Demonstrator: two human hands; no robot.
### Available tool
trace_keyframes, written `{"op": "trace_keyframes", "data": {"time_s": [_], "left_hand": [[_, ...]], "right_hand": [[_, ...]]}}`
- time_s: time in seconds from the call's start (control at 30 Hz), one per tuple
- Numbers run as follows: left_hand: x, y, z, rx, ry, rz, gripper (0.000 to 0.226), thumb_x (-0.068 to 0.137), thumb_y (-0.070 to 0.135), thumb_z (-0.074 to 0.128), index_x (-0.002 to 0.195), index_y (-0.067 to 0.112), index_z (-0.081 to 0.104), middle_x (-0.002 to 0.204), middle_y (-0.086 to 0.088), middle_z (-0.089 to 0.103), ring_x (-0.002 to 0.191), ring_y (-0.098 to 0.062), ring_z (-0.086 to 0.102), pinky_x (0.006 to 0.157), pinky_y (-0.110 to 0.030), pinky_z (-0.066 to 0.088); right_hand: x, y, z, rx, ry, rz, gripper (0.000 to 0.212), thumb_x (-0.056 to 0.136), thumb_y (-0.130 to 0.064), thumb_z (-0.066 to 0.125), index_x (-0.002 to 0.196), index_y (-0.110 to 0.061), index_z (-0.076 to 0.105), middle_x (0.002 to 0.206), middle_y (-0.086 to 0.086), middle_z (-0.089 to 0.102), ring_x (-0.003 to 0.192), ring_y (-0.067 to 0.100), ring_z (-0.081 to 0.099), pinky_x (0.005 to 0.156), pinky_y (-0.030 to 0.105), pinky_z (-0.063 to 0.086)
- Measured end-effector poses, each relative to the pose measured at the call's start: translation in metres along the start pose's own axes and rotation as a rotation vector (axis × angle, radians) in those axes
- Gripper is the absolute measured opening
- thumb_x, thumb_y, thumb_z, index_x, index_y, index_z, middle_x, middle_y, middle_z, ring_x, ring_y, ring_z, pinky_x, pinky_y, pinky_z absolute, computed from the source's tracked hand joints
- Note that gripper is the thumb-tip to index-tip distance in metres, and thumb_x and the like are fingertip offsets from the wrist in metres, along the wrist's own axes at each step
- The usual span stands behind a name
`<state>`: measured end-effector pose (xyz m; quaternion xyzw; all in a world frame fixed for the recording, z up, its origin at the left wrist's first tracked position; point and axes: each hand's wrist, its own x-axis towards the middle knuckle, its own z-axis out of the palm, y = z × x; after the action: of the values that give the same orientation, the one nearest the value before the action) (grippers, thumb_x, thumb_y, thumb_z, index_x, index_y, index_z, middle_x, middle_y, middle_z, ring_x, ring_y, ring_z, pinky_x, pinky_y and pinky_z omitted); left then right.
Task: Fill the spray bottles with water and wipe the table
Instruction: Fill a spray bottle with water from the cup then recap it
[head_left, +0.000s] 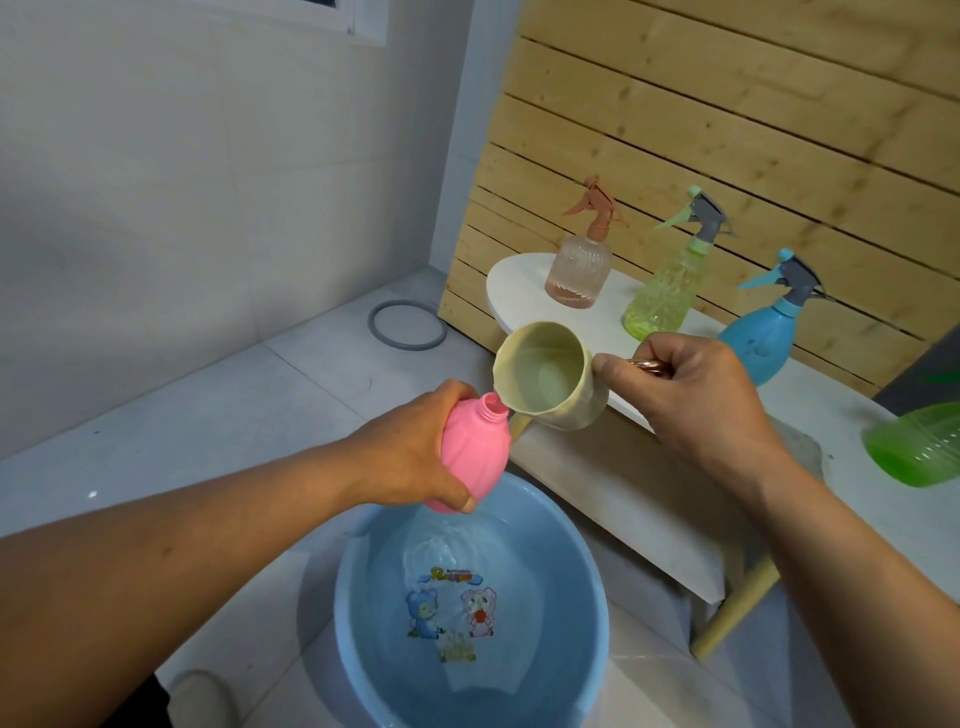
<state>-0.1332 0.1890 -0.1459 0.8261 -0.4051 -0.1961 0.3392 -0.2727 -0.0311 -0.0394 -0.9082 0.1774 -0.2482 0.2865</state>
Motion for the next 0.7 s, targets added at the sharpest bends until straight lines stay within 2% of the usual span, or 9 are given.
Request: {"op": "trace_keyframes", "data": {"time_s": [0.37, 0.5, 0.7], "left_hand": [[-0.001, -0.0005, 0.0002, 0.008, -0.005, -0.003, 0.107, 0.057, 0.04, 0.098, 0.14, 0.04, 0.03, 0.129, 0.013, 0.048, 0.114, -0.017, 0.054, 0.084, -0.039, 0.062], [-0.0005, 0.0001, 0.0009, 0.01, -0.005, -0.001, 0.107, 0.057, 0.04, 0.098, 0.14, 0.04, 0.03, 0.13, 0.013, 0.048, 0.115, -0.017, 0.054, 0.085, -0.038, 0.062], [-0.0006, 0.0005, 0.0009, 0.014, -0.004, 0.0, 0.107, 0.057, 0.04, 0.098, 0.14, 0.041, 0.031, 0.13, 0.013, 0.048, 0.115, -0.017, 0.055, 0.085, -0.04, 0.062]], "right_hand": [[-0.0006, -0.0013, 0.0005, -0.031, 0.016, -0.034, 0.032, 0.082, -0.055, 0.072, 0.067, -0.03, 0.061, 0.046, -0.011, 0.049, 0.044, 0.005, 0.041, 0.039, 0.015, 0.03], [-0.0001, -0.0011, 0.0009, -0.035, 0.022, -0.026, 0.032, 0.082, -0.054, 0.073, 0.067, -0.028, 0.06, 0.046, -0.011, 0.048, 0.044, 0.005, 0.04, 0.045, 0.024, 0.032], [-0.0005, -0.0025, 0.0005, -0.035, 0.028, -0.025, 0.035, 0.082, -0.053, 0.073, 0.068, -0.025, 0.059, 0.046, -0.01, 0.048, 0.045, 0.007, 0.038, 0.047, 0.025, 0.032]]}}
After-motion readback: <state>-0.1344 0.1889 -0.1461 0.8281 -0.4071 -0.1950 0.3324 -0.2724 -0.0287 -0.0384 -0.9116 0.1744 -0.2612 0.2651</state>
